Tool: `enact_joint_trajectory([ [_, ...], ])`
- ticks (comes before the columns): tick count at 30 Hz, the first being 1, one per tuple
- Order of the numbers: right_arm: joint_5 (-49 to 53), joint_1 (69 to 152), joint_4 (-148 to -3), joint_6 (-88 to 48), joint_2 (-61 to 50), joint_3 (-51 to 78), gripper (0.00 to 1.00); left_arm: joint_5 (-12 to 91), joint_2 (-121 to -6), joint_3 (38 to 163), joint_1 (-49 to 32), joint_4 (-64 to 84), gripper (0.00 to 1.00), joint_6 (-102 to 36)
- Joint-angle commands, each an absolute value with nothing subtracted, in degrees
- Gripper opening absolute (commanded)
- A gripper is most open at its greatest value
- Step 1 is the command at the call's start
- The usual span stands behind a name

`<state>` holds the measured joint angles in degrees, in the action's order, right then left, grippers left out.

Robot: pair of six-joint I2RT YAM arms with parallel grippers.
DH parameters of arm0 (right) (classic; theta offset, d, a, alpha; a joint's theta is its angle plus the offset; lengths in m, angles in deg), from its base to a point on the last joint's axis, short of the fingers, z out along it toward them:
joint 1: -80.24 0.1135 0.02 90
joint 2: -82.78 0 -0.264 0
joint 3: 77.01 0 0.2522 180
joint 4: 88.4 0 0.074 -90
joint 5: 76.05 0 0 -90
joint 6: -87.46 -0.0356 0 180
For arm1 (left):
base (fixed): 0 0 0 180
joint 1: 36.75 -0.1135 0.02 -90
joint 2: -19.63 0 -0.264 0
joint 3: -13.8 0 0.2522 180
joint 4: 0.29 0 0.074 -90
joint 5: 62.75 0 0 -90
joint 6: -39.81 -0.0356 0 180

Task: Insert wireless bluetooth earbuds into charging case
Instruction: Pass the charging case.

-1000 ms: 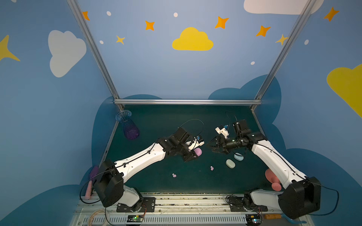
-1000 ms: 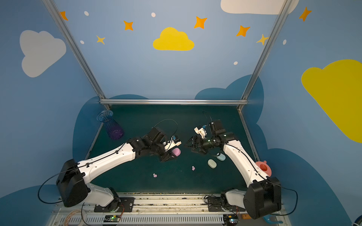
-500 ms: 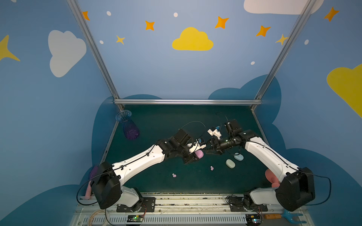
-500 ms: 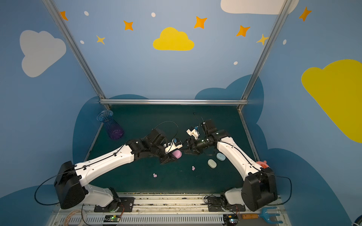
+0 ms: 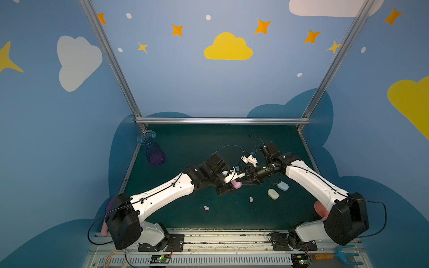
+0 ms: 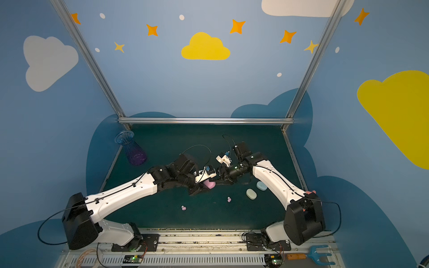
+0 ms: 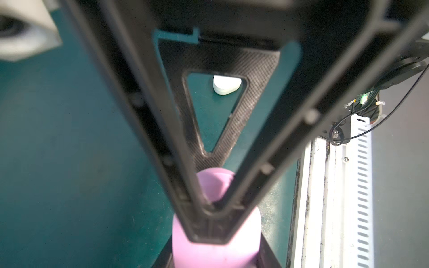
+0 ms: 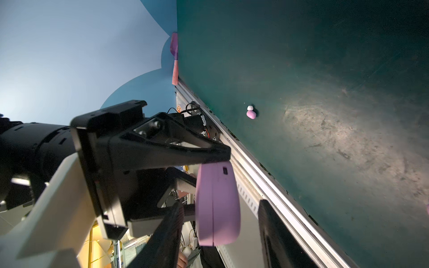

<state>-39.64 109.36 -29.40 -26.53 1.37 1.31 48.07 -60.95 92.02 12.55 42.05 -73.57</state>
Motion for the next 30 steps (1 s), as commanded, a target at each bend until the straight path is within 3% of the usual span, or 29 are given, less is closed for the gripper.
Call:
enact_joint_trajectory([
  [1, -40.76, 110.04, -28.44, -26.26, 1.07, 2.07, 0.46, 47.55, -59.65, 91.36, 12.64, 42.3, 0.22, -74.14],
  [21, -41.34, 110.82, -32.28, -29.69, 1.77, 0.28, 0.27, 48.38, -58.67, 91.06, 12.71, 41.52, 0.23, -73.83],
  [25, -41.29, 110.82, -32.27, -29.95, 2.1, -0.16, 0.25, 48.09, -58.33, 90.82, 12.65, 41.16, 0.38, -73.74],
  [30, -40.76, 110.69, -32.29, -30.14, 2.68, -0.28, 0.24, 46.87, -57.73, 90.49, 12.65, 40.55, 0.71, -73.33],
])
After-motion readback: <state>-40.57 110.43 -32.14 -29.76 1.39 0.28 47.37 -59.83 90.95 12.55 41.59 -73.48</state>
